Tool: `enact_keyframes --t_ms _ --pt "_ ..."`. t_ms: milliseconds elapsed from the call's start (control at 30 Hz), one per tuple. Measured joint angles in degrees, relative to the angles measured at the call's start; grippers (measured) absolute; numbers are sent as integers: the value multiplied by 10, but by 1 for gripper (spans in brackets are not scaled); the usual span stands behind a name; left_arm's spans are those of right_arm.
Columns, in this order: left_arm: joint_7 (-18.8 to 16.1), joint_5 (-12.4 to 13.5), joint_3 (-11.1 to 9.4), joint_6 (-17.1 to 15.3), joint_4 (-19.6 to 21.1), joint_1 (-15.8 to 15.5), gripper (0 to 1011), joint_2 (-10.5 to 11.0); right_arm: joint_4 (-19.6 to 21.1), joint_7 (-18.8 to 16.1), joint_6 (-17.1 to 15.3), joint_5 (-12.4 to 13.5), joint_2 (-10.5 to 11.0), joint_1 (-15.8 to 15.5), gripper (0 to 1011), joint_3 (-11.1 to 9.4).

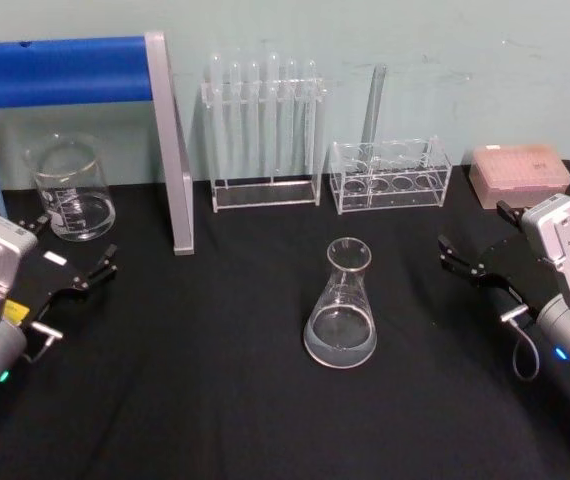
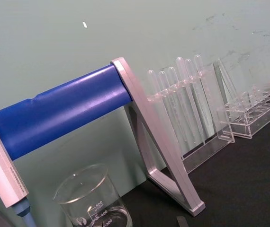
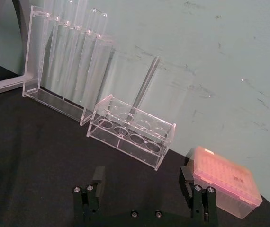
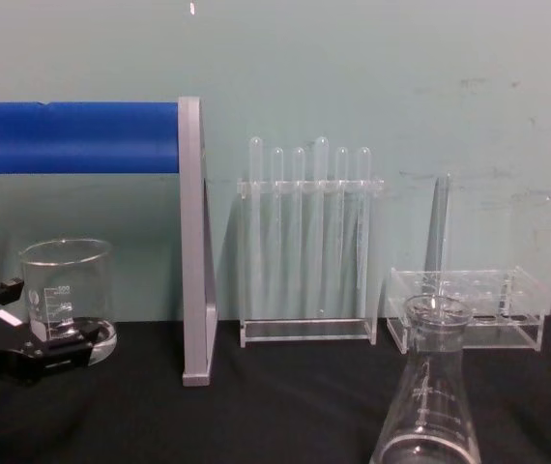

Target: Grasp the erlenmeyer flask with one hand, shake it three times, then place it back.

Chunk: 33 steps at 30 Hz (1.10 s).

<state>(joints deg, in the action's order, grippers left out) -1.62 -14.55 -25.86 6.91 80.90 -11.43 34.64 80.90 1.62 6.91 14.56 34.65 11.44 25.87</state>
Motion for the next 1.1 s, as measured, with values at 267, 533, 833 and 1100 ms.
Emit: enact_keyframes --t_ms 267,533,833,1100 --pt "0 0 0 0 0 0 1001 0 0 0 0 0 0 0 1000 0" --pt "0 0 0 0 0 0 1001 0 0 0 0 0 0 0 1000 0" --pt "0 0 0 0 0 0 1001 0 0 0 0 0 0 0 1000 0" --pt "0 0 0 0 0 0 1001 0 0 0 0 0 0 0 1000 0"
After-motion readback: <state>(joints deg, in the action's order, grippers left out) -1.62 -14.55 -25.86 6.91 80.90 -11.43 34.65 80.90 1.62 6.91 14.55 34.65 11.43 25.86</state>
